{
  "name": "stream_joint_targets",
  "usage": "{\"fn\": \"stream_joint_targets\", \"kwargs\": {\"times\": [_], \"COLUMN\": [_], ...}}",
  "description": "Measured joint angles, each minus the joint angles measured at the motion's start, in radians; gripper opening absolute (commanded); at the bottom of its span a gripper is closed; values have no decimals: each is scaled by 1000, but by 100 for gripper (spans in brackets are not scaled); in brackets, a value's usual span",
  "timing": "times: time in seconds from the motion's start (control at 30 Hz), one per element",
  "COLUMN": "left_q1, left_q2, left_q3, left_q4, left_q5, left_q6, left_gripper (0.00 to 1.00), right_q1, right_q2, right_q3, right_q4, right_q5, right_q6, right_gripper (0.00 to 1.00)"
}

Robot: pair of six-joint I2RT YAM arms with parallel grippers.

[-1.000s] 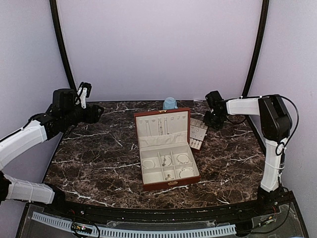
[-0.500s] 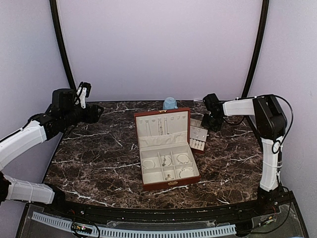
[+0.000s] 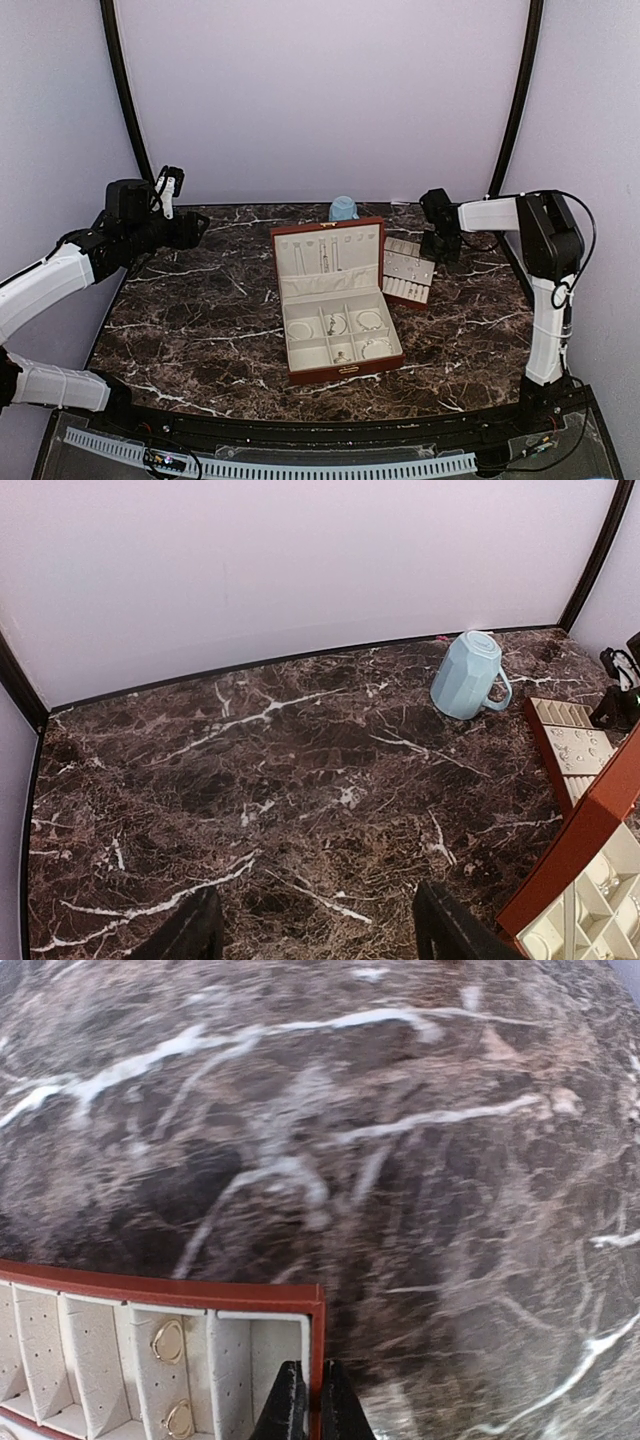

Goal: Organize the mixed jewelry
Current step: Move to the center of the board in the compartment layer.

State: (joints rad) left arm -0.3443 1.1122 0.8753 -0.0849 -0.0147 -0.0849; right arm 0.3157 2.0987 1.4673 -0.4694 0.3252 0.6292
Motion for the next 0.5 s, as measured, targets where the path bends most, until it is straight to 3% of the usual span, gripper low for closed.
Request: {"fn": "stream_joint_targets", "kwargs": {"times": [0.5], "left_q1": [0], "left_q2": [12], "left_q3": [0], "left_q4": [0], "left_q5": [44], "left_q6": [0], "left_gripper": [68], "right_q1": [-90], "right_q2": [-164], "right_q3": [-181], "right_q4": [-21], "right_q5": [-8], "right_q6": [-188], "right_gripper": [0]}}
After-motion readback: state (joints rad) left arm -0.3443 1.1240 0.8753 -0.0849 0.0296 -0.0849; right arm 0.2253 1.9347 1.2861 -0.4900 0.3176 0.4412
